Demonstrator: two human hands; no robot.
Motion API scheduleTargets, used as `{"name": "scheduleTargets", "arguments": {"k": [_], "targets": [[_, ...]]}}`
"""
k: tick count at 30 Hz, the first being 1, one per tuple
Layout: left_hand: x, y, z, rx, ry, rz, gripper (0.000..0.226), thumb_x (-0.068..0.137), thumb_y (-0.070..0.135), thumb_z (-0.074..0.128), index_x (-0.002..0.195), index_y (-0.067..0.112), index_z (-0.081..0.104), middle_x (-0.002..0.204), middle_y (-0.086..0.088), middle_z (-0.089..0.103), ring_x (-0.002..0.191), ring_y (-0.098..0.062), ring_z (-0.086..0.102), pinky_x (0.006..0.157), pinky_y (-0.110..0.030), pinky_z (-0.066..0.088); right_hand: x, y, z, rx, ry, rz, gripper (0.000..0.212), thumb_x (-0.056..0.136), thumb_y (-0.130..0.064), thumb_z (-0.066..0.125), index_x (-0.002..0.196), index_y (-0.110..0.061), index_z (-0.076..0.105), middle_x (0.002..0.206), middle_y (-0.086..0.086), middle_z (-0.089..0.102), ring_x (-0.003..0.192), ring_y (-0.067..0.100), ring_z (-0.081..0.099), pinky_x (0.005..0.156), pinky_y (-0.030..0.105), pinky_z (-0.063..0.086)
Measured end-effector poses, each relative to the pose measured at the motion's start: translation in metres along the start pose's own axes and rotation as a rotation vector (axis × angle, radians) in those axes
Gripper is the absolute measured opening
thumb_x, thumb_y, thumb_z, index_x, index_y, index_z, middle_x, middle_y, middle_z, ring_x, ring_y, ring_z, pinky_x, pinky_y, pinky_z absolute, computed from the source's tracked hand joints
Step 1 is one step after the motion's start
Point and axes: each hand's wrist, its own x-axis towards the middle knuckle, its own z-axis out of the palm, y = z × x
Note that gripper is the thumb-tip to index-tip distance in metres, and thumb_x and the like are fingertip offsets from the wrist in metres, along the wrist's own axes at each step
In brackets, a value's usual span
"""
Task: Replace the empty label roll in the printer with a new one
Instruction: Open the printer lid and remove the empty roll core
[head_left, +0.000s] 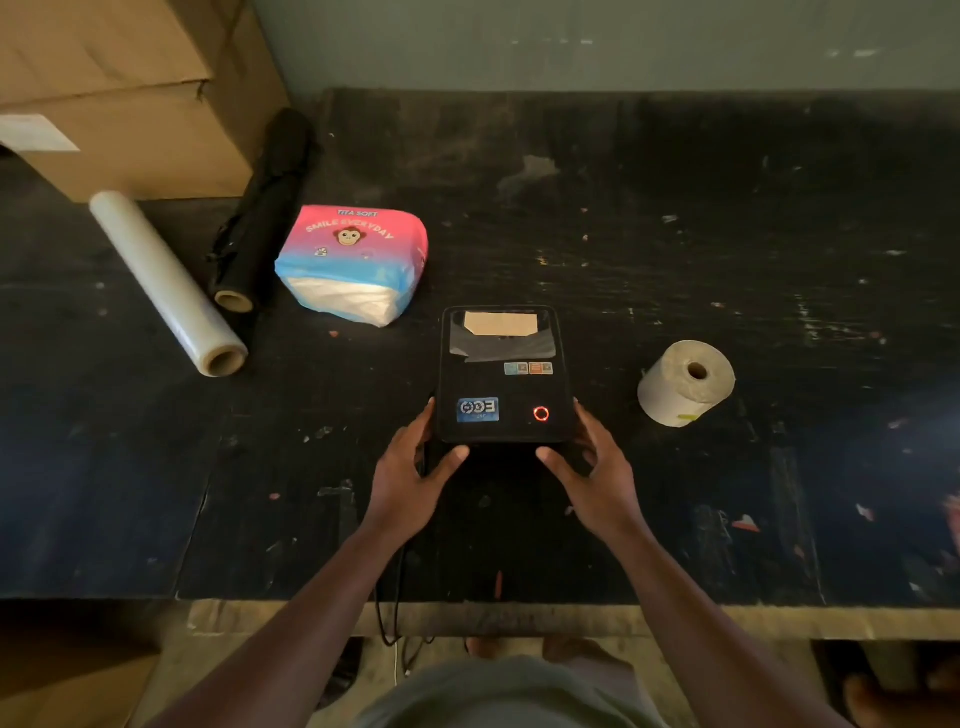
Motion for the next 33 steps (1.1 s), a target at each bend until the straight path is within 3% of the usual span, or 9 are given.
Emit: {"name": "scheduleTargets", "arguments": {"k": [3, 8, 11, 16, 23, 25, 27, 31, 33], "targets": [[0.006, 0.018, -0.010, -0.118, 0.043, 0.050, 0.086, 0.090, 0.049, 0.076, 0.161, 0.041, 0.029, 0.156, 0.009, 0.053, 0.133, 0.005, 0.053, 0.101, -0.010, 0.041, 0.007, -0.017, -0.006, 0.006, 0.069, -0.098, 0.090, 0.087, -0.038, 0.079, 0.161, -0.037, 0.028, 0.156, -0.004, 0.048, 0.141, 0.011, 0.048, 0.113, 0.035, 0.041], [0.043, 0.060, -0.034, -0.220, 0.162, 0.103, 0.080, 0.089, 0.044, 0.081, 0.157, 0.033, 0.040, 0.133, 0.014, 0.066, 0.121, 0.005, 0.063, 0.101, -0.016, 0.050, 0.042, -0.068, -0.024, 0.091, 0.167, -0.174, 0.080, 0.089, -0.040, 0.078, 0.158, -0.030, 0.037, 0.139, -0.004, 0.062, 0.120, 0.003, 0.058, 0.108, 0.034, 0.048], [0.073, 0.079, -0.044, -0.250, 0.189, 0.105, 0.079, 0.089, 0.041, 0.083, 0.156, 0.030, 0.043, 0.124, 0.011, 0.067, 0.118, -0.002, 0.066, 0.098, -0.016, 0.050, 0.069, -0.092, -0.031, 0.115, 0.184, -0.192, 0.078, 0.091, -0.038, 0.078, 0.157, -0.027, 0.038, 0.130, -0.004, 0.067, 0.121, 0.009, 0.062, 0.110, 0.038, 0.049], [0.115, 0.097, -0.053, -0.257, 0.163, 0.124, 0.077, 0.091, 0.040, 0.081, 0.156, 0.029, 0.040, 0.133, 0.010, 0.059, 0.124, -0.010, 0.059, 0.095, -0.019, 0.047, 0.107, -0.113, -0.037, 0.116, 0.196, -0.222, 0.075, 0.092, -0.038, 0.077, 0.156, -0.026, 0.040, 0.132, -0.003, 0.067, 0.123, 0.014, 0.063, 0.109, 0.044, 0.051], [0.137, 0.091, -0.055, -0.269, 0.151, 0.127, 0.072, 0.094, 0.037, 0.079, 0.155, 0.027, 0.042, 0.147, 0.005, 0.058, 0.125, -0.010, 0.059, 0.089, -0.013, 0.048, 0.135, -0.112, -0.041, 0.117, 0.209, -0.260, 0.068, 0.092, -0.031, 0.077, 0.152, -0.026, 0.045, 0.132, -0.008, 0.068, 0.119, 0.006, 0.063, 0.095, 0.022, 0.051], [0.133, 0.076, -0.049, -0.289, 0.152, 0.105, 0.068, 0.094, 0.032, 0.079, 0.152, 0.025, 0.045, 0.144, 0.001, 0.060, 0.121, -0.010, 0.064, 0.084, -0.007, 0.051, 0.135, -0.100, -0.043, 0.106, 0.200, -0.254, 0.065, 0.093, -0.026, 0.076, 0.151, -0.027, 0.046, 0.134, -0.009, 0.066, 0.120, 0.004, 0.062, 0.092, 0.017, 0.047], [0.126, 0.054, -0.041, -0.193, 0.147, 0.060, 0.063, 0.093, 0.030, 0.079, 0.149, 0.022, 0.051, 0.133, 0.002, 0.065, 0.110, -0.005, 0.067, 0.082, -0.003, 0.051, 0.133, -0.082, -0.043, 0.020, 0.155, -0.228, 0.062, 0.093, -0.020, 0.075, 0.148, -0.025, 0.048, 0.130, -0.007, 0.065, 0.117, 0.008, 0.063, 0.095, 0.025, 0.053], [0.117, 0.016, -0.024, 0.125, 0.027, 0.068, 0.060, 0.088, 0.024, 0.084, 0.144, 0.021, 0.060, 0.126, -0.001, 0.064, 0.098, -0.010, 0.070, 0.093, -0.035, 0.063, 0.133, -0.051, -0.034, -0.367, -0.109, -0.211, 0.061, 0.086, -0.018, 0.082, 0.141, -0.024, 0.056, 0.120, -0.001, 0.063, 0.117, 0.021, 0.061, 0.101, 0.046, 0.055], [0.120, 0.011, -0.018, 0.227, -0.012, 0.127, 0.062, 0.085, 0.027, 0.086, 0.142, 0.023, 0.062, 0.125, 0.001, 0.057, 0.092, -0.012, 0.068, 0.090, -0.037, 0.063, 0.137, -0.046, -0.028, -0.496, -0.190, -0.236, 0.061, 0.084, -0.022, 0.085, 0.139, -0.024, 0.058, 0.121, 0.001, 0.060, 0.120, 0.024, 0.058, 0.102, 0.046, 0.053]]}}
